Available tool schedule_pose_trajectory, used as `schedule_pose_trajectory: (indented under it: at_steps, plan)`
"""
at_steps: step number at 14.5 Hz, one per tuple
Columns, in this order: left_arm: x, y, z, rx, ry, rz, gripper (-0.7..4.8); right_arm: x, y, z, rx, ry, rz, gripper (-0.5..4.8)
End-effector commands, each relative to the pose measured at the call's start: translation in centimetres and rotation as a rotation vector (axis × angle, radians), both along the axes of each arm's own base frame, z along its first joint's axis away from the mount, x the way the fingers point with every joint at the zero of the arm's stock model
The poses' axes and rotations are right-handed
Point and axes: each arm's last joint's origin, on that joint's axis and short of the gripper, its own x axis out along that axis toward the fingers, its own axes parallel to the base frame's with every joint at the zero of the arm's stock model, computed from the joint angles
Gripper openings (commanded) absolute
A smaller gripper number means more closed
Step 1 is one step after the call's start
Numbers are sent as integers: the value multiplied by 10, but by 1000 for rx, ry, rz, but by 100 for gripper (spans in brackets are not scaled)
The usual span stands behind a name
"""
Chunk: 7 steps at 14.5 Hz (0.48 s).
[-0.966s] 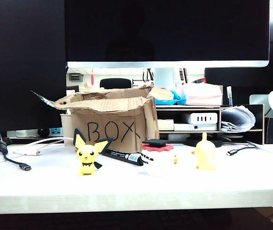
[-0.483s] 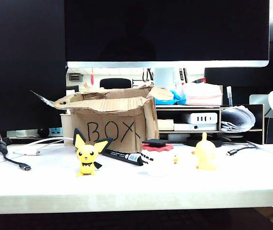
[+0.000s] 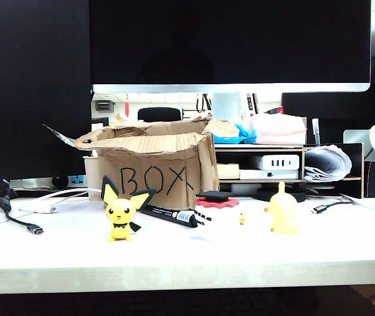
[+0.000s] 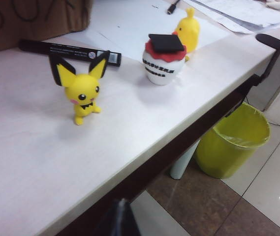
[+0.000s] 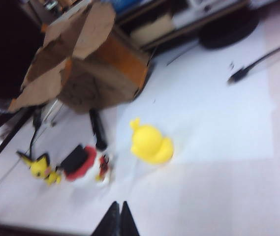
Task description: Put the doll that is least similar in color compared to the others into the paper box.
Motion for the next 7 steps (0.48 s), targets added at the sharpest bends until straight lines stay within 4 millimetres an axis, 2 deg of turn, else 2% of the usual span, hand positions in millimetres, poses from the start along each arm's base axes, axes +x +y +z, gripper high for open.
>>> schedule_pose_trajectory:
  at_steps: [1,4,7]
  plan:
    - [0,0,1,-9,-11,-1,-5,1,0,17,-10,55,14,-6]
    - [0,0,1,-9,-11,-1,-5,15,1,52,-58,83,46,-6]
    - [0,0,2,-9,-11,-1,-5,41,17,84,-186,159,261,-6]
